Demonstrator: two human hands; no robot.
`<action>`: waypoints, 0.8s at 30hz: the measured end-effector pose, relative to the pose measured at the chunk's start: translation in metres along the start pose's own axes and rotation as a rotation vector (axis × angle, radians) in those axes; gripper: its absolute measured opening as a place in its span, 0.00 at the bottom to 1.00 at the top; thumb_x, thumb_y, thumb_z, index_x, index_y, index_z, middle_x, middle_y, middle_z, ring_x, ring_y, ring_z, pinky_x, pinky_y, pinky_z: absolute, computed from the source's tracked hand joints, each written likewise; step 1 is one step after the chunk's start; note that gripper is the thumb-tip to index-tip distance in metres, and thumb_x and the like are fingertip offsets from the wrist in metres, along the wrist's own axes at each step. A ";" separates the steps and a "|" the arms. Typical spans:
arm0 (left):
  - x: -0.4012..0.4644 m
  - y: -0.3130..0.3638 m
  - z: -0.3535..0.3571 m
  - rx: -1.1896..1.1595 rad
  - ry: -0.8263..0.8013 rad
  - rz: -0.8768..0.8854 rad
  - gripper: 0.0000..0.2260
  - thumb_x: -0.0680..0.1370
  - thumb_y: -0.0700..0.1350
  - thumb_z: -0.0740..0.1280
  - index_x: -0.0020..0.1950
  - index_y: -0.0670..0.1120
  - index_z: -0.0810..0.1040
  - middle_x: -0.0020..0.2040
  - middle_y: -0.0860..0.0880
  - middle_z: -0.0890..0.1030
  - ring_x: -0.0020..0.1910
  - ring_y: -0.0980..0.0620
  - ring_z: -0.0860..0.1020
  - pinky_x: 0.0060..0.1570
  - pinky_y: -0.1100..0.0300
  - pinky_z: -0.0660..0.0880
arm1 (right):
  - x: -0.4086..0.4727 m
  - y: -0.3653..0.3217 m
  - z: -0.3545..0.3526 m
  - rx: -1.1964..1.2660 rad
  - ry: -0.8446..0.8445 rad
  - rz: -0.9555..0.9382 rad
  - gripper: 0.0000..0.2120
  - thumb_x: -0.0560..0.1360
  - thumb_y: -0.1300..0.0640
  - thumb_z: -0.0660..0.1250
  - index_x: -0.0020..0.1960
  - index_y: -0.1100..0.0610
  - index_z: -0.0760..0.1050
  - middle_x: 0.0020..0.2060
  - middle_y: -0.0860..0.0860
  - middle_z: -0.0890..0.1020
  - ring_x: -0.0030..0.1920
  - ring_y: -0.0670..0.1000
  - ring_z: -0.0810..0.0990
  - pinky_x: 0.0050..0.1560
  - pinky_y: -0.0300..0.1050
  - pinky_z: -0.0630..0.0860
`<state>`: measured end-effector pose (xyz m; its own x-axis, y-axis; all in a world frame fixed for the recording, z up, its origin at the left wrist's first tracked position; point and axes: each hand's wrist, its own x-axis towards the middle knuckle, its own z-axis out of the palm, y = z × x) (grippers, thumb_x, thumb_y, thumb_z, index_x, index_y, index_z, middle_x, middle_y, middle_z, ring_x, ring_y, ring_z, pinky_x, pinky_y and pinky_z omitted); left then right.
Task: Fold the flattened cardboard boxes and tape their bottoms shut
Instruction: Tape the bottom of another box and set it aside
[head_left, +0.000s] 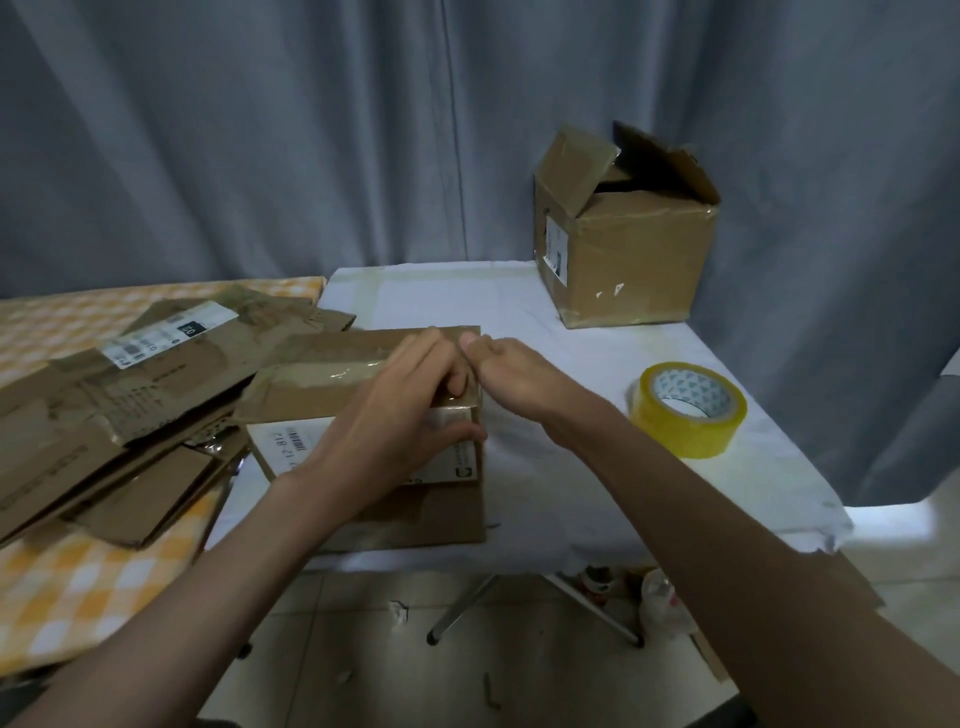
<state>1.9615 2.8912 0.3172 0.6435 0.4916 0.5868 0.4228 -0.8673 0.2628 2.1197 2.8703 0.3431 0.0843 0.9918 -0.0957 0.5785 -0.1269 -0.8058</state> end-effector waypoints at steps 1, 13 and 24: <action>0.001 -0.002 0.002 -0.004 0.019 0.006 0.23 0.65 0.47 0.81 0.43 0.47 0.66 0.44 0.56 0.66 0.41 0.54 0.65 0.40 0.63 0.64 | -0.002 -0.001 0.007 -0.024 0.041 -0.028 0.23 0.86 0.48 0.46 0.66 0.62 0.72 0.65 0.59 0.76 0.65 0.59 0.73 0.66 0.51 0.68; 0.001 -0.015 -0.033 0.086 -0.159 -0.003 0.25 0.71 0.65 0.71 0.61 0.52 0.74 0.56 0.57 0.72 0.54 0.57 0.71 0.52 0.61 0.72 | -0.011 0.005 0.017 0.118 0.207 0.016 0.24 0.86 0.47 0.47 0.67 0.61 0.74 0.58 0.57 0.80 0.56 0.53 0.78 0.58 0.45 0.72; -0.024 -0.058 -0.049 0.381 -0.521 -0.157 0.44 0.71 0.77 0.42 0.81 0.55 0.40 0.81 0.58 0.42 0.80 0.56 0.41 0.79 0.53 0.45 | -0.006 0.000 0.040 0.120 0.367 0.043 0.23 0.86 0.48 0.46 0.63 0.60 0.74 0.57 0.57 0.80 0.60 0.58 0.76 0.63 0.55 0.72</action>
<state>1.8901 2.9262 0.3256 0.7400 0.6664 0.0917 0.6709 -0.7409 -0.0303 2.0870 2.8652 0.3208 0.4037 0.9125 0.0665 0.4704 -0.1447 -0.8705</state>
